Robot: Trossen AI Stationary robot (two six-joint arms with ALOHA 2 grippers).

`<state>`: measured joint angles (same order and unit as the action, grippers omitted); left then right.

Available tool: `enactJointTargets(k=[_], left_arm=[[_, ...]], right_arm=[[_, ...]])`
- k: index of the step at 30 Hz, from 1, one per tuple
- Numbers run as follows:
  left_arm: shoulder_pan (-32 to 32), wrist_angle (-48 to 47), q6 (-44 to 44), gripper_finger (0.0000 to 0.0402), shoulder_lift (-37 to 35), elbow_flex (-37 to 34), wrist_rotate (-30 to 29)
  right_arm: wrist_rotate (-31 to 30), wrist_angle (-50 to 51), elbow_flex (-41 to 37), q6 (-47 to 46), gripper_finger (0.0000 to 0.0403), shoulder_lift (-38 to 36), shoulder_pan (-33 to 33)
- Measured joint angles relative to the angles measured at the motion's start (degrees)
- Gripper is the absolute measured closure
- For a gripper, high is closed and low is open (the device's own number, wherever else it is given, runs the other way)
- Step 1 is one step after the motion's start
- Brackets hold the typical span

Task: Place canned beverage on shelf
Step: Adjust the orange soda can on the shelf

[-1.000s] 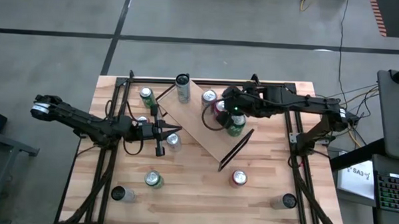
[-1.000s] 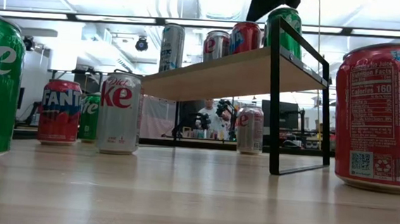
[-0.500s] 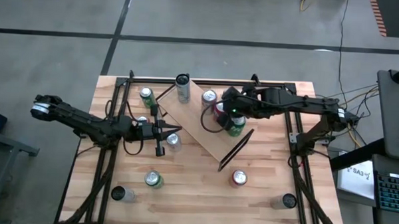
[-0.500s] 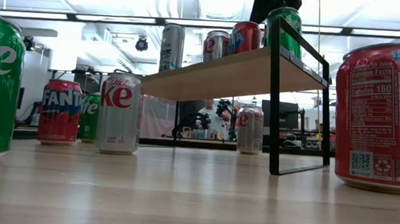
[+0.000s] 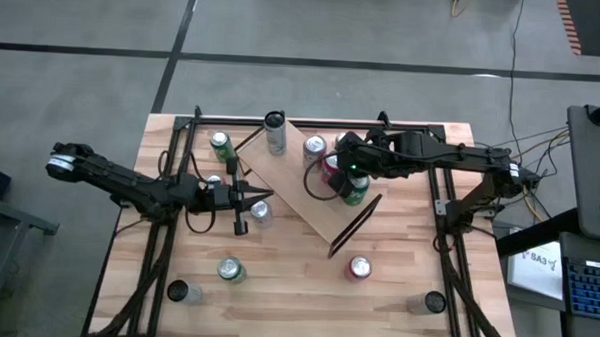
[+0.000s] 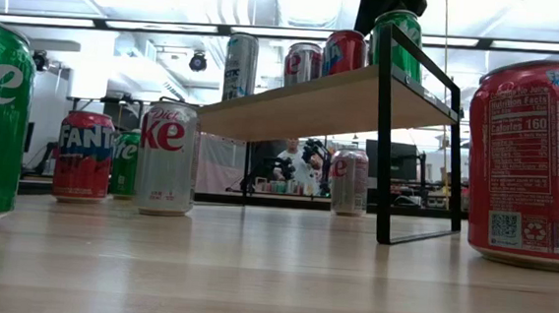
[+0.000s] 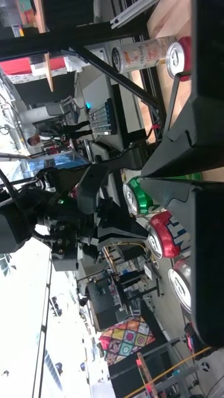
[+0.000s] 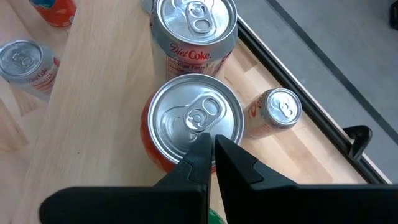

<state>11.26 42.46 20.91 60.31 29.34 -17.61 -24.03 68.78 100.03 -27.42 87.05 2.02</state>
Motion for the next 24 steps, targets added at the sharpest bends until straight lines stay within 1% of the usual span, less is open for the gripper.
enactJointTargets(k=[5,15,24], left_arm=[[0.01,0.00,0.00,0.0401,0.00,0.00,-0.02],[0.01,0.00,0.02,0.0401,0.00,0.00,0.01],[-0.01,0.00,0.02,0.0401,0.00,0.00,-0.02]], right_arm=[[0.09,-1.23,0.00,0.66,0.0390,-0.05,0.00],[0.04,-12.03,-0.02,5.01,0.0390,0.73,0.00],[-0.32,-11.99,0.00,4.98,0.0390,3.63,0.00]])
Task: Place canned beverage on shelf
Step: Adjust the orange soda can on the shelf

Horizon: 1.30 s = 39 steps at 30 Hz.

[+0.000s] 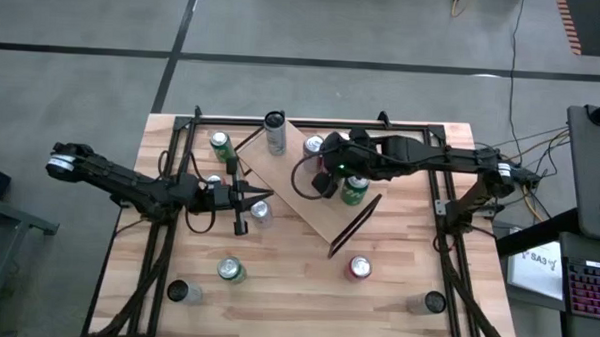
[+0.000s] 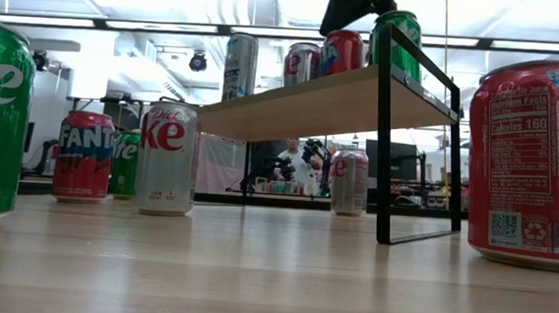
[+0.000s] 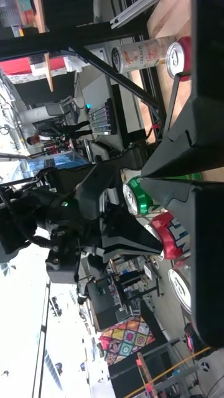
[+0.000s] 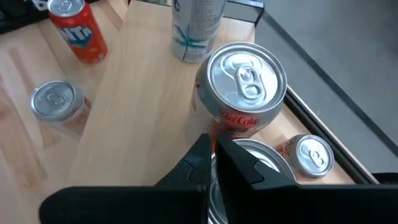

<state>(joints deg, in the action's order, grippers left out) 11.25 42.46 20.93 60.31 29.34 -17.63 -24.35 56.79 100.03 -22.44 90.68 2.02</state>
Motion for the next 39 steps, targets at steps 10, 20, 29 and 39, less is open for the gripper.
enactJointTargets(k=[10,20,29,39], left_arm=[[0.00,-0.02,0.00,0.0401,0.00,0.00,0.00],[0.02,0.00,0.00,0.0401,0.00,0.00,0.00],[0.00,0.00,0.00,0.0401,0.00,0.00,0.01],[0.02,0.00,0.00,0.0401,0.00,0.00,0.00]], right_arm=[[1.44,0.53,0.00,-0.46,0.0390,-0.60,-0.13],[5.52,0.64,-0.02,-0.48,0.0390,-1.01,-0.63],[4.95,-0.12,0.25,-0.46,0.0390,-1.24,-0.63],[-1.29,0.27,2.47,1.33,0.0390,-1.33,0.04]])
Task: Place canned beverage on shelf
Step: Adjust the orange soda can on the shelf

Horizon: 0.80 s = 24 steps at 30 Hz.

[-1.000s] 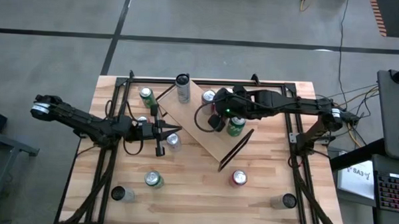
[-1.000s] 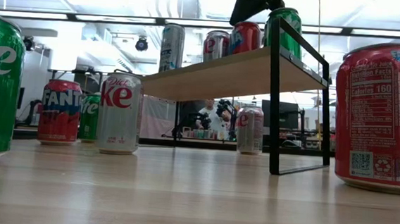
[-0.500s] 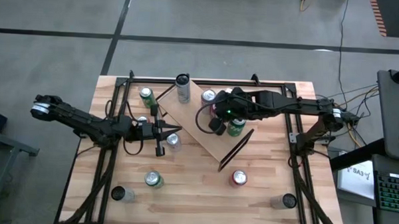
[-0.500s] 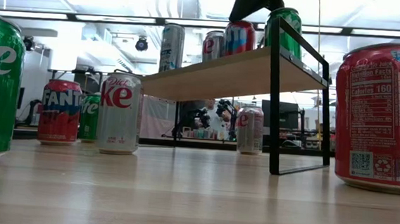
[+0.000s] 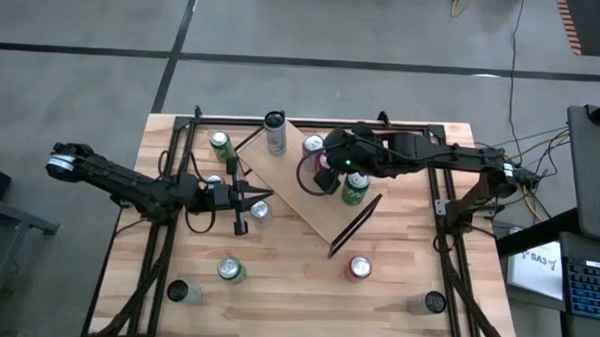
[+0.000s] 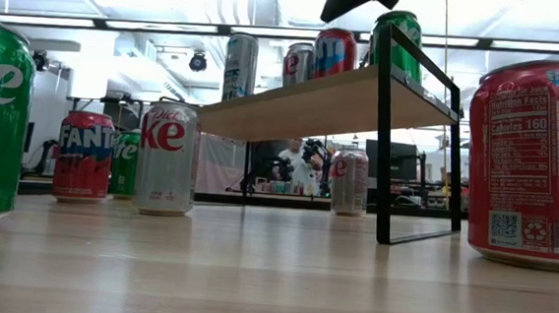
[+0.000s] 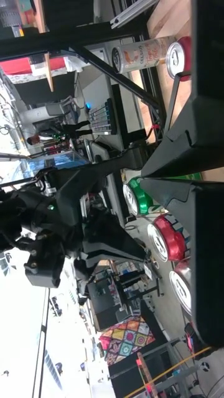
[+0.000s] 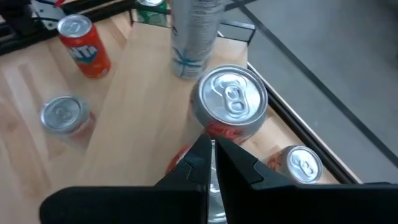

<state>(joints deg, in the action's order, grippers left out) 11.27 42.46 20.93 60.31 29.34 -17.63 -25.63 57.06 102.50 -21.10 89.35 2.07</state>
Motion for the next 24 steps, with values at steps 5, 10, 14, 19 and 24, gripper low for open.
enactJointTargets(k=[5,10,14,19,24], left_arm=[[0.00,0.00,0.00,0.0401,0.00,0.00,0.00],[0.00,0.02,0.00,0.0401,0.00,0.00,0.02],[0.00,0.02,-0.02,0.0401,0.00,0.00,0.02],[-0.01,0.04,0.00,0.0401,0.00,0.00,0.00],[0.00,0.04,-0.01,0.0401,0.00,0.00,0.00]], right_arm=[[-0.04,2.70,-0.59,-1.03,0.0390,0.44,0.69],[-0.08,4.52,-0.61,-2.20,0.0390,0.56,0.72],[-0.10,6.38,-0.61,-3.74,0.0390,0.56,0.72],[-0.54,8.75,-0.60,-5.39,0.0390,0.56,0.70],[-0.47,9.14,-0.59,-6.07,0.0390,0.43,0.55]])
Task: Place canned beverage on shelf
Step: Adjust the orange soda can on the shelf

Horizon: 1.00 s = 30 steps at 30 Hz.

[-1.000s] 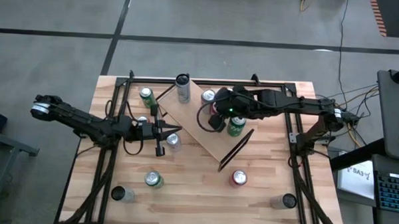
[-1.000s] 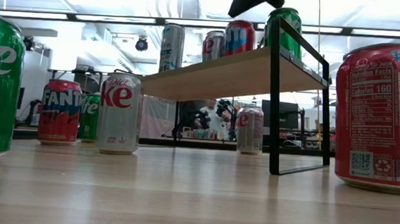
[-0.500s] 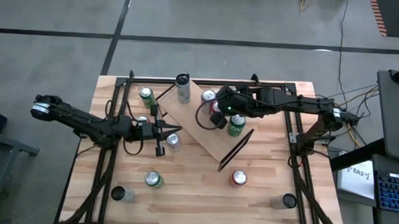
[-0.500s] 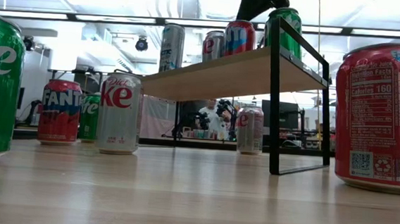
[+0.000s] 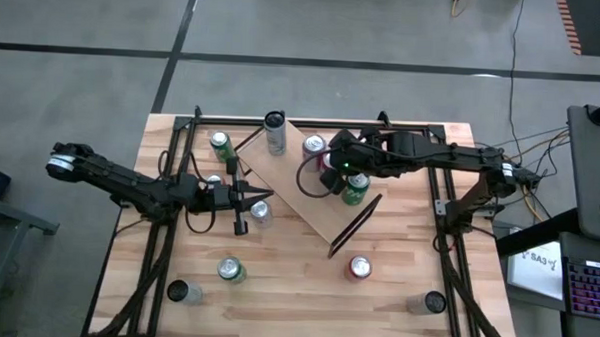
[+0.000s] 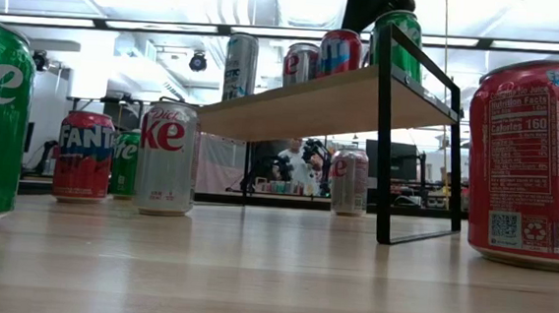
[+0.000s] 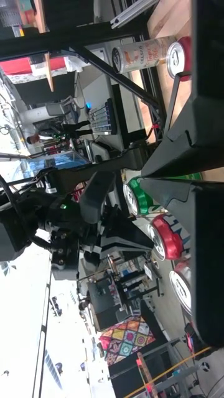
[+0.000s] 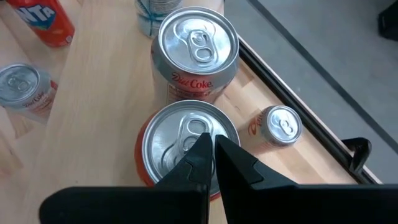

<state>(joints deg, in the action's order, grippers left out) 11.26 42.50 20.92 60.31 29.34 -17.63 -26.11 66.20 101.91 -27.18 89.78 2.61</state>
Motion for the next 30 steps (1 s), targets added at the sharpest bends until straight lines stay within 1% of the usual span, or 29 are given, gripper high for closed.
enactJointTargets(k=[6,17,24,30], left_arm=[[0.00,0.00,0.01,0.0401,0.00,0.00,0.01],[0.00,0.00,-0.01,0.0401,0.00,0.00,0.02],[0.00,0.00,0.01,0.0401,0.00,0.00,0.01],[-0.02,0.00,0.01,0.0401,-0.02,0.00,0.00]], right_arm=[[0.13,1.24,0.00,-1.62,0.0390,-0.20,0.02],[-0.48,0.68,-0.09,-1.39,0.0390,-0.70,-0.22],[-0.64,-5.62,-0.09,2.08,0.0390,-1.05,-0.22],[-0.81,-7.53,-0.09,4.26,0.0390,-1.14,-1.40]])
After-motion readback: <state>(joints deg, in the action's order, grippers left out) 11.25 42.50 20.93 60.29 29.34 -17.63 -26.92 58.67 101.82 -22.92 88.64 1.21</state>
